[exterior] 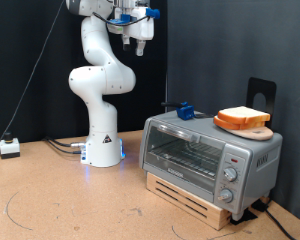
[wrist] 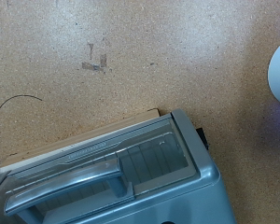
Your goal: Make a piece of toast with the oven
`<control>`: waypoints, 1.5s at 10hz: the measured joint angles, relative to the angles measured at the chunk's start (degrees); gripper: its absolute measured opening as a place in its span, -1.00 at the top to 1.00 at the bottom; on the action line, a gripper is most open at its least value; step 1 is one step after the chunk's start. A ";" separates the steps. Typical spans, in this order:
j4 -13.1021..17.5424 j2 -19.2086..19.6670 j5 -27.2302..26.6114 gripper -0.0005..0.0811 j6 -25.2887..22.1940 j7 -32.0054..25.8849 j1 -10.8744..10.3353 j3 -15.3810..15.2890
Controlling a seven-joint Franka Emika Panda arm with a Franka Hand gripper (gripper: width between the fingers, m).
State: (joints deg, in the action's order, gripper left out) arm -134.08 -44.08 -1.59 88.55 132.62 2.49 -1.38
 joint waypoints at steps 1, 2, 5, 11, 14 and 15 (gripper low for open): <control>0.00 -0.03 0.00 -1.00 -0.16 -3.44 -0.33 0.00; 0.00 -0.23 -0.24 -1.00 -0.41 -9.45 -1.44 0.24; -0.61 -1.53 -0.40 -1.00 -1.06 -27.07 -6.00 2.91; -2.54 1.50 -1.25 -1.00 8.36 -54.94 -11.69 8.36; -2.91 2.06 -3.50 -1.00 9.25 -62.84 -12.72 9.56; -2.91 1.30 -5.58 -1.00 7.79 -69.52 -14.04 12.16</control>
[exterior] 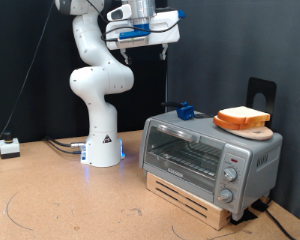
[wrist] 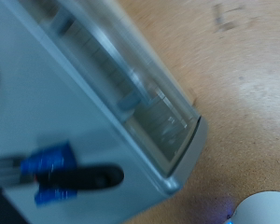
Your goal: Make a piece of toast with the oven
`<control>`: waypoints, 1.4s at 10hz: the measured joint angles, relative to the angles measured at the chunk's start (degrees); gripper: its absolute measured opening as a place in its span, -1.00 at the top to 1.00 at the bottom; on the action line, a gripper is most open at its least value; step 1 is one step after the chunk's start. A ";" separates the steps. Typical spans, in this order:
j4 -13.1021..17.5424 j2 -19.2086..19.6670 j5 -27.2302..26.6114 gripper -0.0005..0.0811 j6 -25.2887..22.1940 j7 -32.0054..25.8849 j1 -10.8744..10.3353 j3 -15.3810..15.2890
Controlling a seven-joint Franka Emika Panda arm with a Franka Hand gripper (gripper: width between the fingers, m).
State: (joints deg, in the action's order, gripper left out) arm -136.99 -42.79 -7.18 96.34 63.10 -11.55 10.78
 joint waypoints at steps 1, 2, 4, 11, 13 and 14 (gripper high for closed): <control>-0.21 -0.42 -0.84 -1.00 -0.24 -7.41 -1.26 2.59; -0.82 -0.06 -0.87 -1.00 1.13 -15.01 -2.55 4.86; -1.25 1.20 -1.15 -1.00 2.46 -19.41 -4.14 6.34; -5.36 3.67 -3.36 -1.00 9.79 -30.91 -5.79 10.11; -6.62 5.96 -3.26 -1.00 12.30 -31.57 -5.89 9.99; -6.90 6.60 -3.28 -1.00 12.57 -31.68 -5.90 9.96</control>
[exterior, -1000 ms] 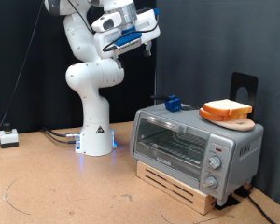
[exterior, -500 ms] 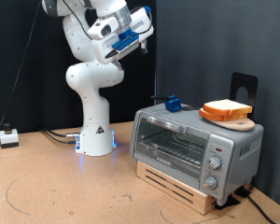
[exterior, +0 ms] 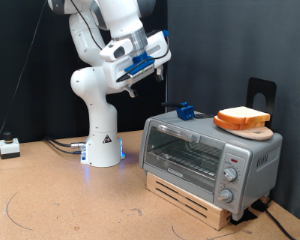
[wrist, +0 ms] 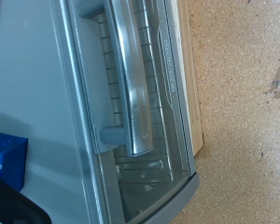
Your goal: Make a piece of toast with the oven
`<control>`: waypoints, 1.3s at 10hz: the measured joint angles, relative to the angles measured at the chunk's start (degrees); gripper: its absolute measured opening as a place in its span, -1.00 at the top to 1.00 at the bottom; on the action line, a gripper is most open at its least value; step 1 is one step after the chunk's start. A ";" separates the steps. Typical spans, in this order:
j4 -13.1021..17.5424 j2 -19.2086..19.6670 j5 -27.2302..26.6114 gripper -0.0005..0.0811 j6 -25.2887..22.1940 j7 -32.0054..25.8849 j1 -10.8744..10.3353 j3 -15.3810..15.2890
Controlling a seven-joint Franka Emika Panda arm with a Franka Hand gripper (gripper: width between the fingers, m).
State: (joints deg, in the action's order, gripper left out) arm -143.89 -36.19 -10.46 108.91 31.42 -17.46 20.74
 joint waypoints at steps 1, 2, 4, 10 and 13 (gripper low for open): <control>-0.18 0.19 -0.01 -1.00 0.10 0.00 0.00 -0.07; -0.18 0.19 -0.01 -1.00 0.10 0.00 0.00 -0.06; 0.52 0.17 -3.08 -1.00 -4.19 -5.72 -1.33 1.48; -5.36 2.91 -3.70 -1.00 4.45 -8.22 -3.41 -1.45; -7.54 6.95 -5.14 -1.00 10.53 -8.05 -4.07 -2.57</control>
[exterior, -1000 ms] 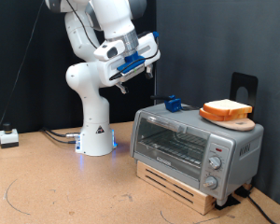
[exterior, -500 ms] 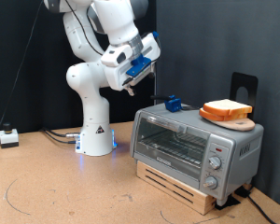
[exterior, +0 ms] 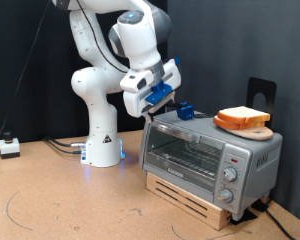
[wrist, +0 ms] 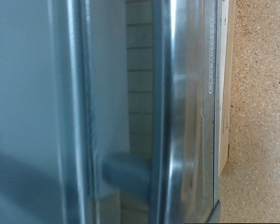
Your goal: Make a piece of toast with the oven
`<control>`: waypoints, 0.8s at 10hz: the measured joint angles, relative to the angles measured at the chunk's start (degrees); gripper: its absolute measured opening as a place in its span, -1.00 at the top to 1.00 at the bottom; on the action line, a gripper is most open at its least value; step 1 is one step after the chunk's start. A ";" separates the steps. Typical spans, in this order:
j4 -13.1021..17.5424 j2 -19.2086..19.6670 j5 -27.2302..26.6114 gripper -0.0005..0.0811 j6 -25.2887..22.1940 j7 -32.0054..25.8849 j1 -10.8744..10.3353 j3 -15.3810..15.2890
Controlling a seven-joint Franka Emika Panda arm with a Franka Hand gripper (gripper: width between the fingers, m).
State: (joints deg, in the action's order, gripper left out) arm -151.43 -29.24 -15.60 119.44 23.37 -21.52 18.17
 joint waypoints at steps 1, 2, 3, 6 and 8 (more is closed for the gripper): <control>-0.29 1.22 -0.72 -1.00 1.22 -0.02 -0.19 -0.12; -0.51 2.28 -1.09 -1.00 2.00 -0.02 -0.31 -0.21; -0.74 3.23 -1.27 -1.00 2.79 -0.02 -0.42 -0.28; -2.11 5.54 -1.28 -1.00 5.65 -0.03 -0.48 -0.94; -3.07 6.81 -1.13 -1.00 7.08 -0.22 -0.44 -0.91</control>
State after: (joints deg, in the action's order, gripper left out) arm -154.49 -22.43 -16.72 126.52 23.15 -21.97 17.26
